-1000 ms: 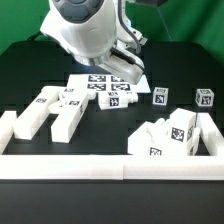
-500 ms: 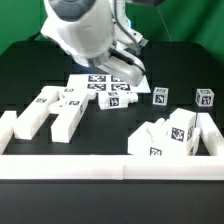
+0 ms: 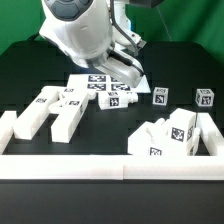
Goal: Assemble chair
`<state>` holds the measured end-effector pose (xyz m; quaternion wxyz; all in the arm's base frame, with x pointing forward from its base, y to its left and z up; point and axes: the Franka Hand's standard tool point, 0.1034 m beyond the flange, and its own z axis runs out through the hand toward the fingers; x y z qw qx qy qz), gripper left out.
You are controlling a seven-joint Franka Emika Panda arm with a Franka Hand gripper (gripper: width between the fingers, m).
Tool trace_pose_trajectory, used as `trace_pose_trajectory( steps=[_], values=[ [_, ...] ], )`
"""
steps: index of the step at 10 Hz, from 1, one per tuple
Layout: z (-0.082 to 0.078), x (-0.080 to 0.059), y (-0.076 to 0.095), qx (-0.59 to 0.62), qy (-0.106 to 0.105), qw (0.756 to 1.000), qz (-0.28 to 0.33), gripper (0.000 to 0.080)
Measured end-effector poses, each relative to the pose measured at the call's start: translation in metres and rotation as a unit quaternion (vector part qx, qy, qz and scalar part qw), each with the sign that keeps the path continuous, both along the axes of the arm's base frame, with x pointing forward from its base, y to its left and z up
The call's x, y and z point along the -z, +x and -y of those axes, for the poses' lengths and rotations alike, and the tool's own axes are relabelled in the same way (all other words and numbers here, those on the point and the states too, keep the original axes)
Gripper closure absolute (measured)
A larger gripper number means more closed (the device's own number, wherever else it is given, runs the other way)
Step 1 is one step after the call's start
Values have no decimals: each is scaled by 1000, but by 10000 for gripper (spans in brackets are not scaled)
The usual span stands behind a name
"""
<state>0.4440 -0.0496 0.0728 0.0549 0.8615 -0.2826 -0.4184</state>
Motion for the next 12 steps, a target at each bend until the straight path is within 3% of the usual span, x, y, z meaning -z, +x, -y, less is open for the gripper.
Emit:
trace_pose_trajectory(
  steps=[1,4,6,8,12],
  values=[
    [-2,2,9,-17,-12,999,47,150],
    [-14,-1,12,-41,-24,992,118,150],
    [-11,2,9,-38,-24,993,110,150],
    [-2,7,3,-2,-39,993,111,150],
    [-3,7,3,-5,-39,993,111,150]
  ],
)
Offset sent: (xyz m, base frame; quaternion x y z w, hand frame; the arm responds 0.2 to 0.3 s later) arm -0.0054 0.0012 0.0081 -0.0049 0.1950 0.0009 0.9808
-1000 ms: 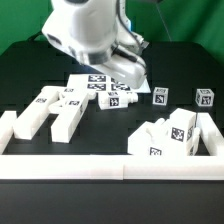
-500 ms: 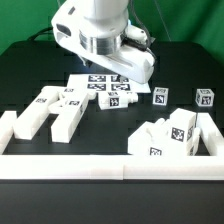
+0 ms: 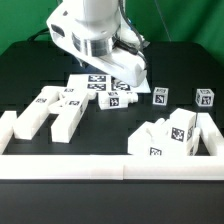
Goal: Assemble chair
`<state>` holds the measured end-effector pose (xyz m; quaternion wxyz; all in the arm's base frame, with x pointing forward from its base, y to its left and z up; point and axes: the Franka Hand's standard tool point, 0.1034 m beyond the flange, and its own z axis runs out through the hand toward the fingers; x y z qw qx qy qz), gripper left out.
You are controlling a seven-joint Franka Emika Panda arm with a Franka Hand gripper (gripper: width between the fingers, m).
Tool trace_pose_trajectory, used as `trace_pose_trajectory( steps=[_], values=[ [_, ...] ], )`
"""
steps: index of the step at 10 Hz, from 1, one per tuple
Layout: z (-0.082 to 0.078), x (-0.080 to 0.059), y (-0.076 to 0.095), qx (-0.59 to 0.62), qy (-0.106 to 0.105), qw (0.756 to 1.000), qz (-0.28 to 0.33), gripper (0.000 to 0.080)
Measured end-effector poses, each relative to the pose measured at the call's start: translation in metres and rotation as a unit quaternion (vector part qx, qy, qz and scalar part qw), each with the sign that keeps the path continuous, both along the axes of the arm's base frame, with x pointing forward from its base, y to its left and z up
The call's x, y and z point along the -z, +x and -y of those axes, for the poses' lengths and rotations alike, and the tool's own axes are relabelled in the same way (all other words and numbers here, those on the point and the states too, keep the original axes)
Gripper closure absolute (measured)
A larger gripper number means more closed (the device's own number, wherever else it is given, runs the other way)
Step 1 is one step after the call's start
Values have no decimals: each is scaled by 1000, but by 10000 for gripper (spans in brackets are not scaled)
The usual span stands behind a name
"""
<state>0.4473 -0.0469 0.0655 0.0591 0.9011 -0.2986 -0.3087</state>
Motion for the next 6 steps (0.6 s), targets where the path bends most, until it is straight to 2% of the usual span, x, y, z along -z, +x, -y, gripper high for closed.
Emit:
trace_pose_trajectory(
  steps=[1,2,3,5,6],
  values=[
    [1,-1,0,7,-4,1000,0,150],
    [11,-5,-2,58,-31,998,-3,150],
    [22,-6,-8,129,-45,990,-12,150],
    [35,-8,-15,206,-34,978,-7,150],
    [37,-7,-17,184,-44,982,-10,150]
  ],
)
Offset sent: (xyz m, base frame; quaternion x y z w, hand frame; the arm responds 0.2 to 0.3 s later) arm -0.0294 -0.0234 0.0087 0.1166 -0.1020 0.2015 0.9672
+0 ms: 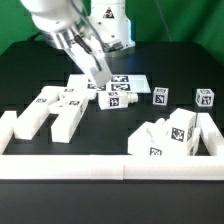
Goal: Assemble chair
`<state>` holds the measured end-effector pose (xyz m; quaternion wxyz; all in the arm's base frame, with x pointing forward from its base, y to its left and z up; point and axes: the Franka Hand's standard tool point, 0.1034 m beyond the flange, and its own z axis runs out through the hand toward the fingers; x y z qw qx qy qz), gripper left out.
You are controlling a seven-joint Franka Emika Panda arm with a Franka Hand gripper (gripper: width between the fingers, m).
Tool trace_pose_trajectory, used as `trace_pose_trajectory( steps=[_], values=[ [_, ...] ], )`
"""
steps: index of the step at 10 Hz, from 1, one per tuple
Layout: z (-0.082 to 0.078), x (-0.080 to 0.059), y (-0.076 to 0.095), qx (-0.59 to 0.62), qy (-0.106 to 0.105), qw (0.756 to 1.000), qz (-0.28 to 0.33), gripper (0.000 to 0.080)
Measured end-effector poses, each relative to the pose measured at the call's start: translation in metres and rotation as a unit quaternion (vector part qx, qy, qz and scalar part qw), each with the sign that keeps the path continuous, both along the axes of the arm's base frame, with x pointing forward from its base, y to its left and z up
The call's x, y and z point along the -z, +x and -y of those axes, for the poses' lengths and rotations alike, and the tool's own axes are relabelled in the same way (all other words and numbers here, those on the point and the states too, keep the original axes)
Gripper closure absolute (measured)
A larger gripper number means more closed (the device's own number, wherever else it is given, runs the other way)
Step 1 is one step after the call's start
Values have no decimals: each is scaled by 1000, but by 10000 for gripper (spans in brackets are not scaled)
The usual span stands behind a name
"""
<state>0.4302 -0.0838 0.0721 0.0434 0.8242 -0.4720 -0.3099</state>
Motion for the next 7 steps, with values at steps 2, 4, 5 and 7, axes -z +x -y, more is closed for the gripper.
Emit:
trace_pose_trajectory(
  steps=[2,4,5,7],
  values=[
    [-3,2,0,0,1,1000,-1,150],
    [-3,3,0,19,-1,1000,1,150],
    [1,7,-3,81,-4,997,13,150],
    [-8,10,-13,163,-1,986,28,150]
  ],
)
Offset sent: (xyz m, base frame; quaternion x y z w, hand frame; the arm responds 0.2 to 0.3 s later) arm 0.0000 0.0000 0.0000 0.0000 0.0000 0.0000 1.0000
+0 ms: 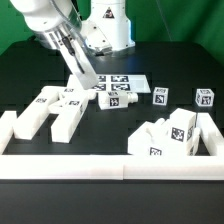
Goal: Assemble chair
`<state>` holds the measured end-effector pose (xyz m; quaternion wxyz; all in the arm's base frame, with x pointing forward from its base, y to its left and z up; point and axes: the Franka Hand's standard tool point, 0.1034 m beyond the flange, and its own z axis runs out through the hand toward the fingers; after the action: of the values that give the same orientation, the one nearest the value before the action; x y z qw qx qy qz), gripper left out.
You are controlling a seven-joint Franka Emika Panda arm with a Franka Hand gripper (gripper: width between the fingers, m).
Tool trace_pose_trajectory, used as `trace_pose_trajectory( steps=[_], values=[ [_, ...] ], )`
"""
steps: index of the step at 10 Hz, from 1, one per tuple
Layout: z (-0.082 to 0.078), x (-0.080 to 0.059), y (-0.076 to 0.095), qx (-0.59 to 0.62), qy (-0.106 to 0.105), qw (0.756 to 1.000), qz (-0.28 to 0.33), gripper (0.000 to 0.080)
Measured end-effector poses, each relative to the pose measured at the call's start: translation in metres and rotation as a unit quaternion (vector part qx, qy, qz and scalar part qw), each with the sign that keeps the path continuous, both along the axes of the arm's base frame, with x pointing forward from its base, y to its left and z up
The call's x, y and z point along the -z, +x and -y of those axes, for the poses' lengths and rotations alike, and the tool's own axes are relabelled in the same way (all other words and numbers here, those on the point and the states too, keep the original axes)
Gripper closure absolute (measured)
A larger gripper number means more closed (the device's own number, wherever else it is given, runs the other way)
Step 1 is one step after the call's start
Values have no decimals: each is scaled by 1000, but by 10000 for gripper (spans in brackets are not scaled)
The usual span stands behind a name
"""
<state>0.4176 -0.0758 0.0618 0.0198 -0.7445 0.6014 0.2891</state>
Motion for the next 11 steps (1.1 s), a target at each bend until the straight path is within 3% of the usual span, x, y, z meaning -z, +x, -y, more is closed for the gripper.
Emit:
trace_pose_trajectory(
  steps=[5,8,11],
  values=[
    [-2,2,-1,-1,-2,1000,-3,150],
    [-5,2,4,72,0,997,38,150],
    [-9,2,4,66,-1,997,41,150]
  ],
)
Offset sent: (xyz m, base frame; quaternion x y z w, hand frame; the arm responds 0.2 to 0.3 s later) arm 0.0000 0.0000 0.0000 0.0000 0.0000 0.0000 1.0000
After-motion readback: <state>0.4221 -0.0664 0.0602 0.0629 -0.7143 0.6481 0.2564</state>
